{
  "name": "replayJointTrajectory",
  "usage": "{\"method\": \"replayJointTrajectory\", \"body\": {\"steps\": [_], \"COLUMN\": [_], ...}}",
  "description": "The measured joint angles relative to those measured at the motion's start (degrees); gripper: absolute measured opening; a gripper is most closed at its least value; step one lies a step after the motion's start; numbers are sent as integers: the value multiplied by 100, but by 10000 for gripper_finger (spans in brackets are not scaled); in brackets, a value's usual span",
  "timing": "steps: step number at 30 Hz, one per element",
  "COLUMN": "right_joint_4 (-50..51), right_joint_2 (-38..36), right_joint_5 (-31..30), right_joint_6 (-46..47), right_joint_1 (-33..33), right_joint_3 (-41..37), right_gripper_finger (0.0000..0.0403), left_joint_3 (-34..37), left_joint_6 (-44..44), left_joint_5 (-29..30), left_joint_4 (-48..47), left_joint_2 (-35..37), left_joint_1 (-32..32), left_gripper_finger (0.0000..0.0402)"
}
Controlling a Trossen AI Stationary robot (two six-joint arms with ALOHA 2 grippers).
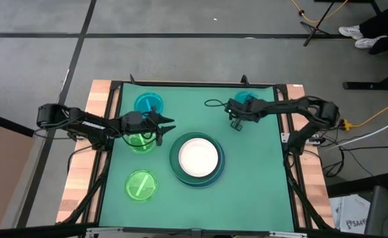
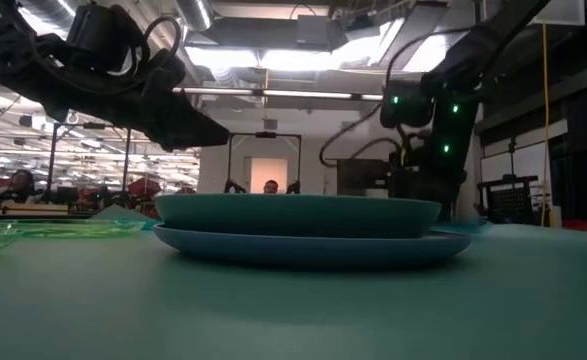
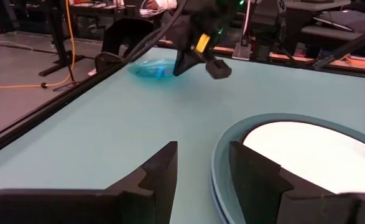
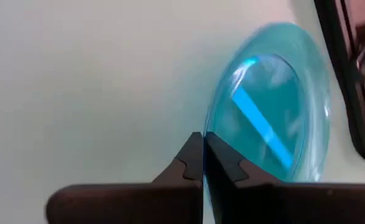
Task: Stack plastic plates
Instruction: Stack the right light blue plate on top of the white plate
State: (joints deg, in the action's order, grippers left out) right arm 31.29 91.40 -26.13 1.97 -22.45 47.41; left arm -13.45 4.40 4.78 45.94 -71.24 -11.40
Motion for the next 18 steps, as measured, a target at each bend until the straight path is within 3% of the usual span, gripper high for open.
{"method": "replayJointTrajectory", "body": {"steps": [10,18], "right_joint_4": [-125,-711], "right_joint_2": [-653,-715], "right_joint_5": [348,474], "right_joint_6": [-76,-529], "right_joint_1": [757,1588], "right_joint_3": [11,18], "right_gripper_finger": [0,0], "left_joint_3": [0,0], "left_joint_6": [-4,-4], "left_joint_5": [11,20], "left_joint_4": [0,-4], "left_joint_2": [0,0], "left_joint_1": [186,186], "left_gripper_finger": [137,137]}}
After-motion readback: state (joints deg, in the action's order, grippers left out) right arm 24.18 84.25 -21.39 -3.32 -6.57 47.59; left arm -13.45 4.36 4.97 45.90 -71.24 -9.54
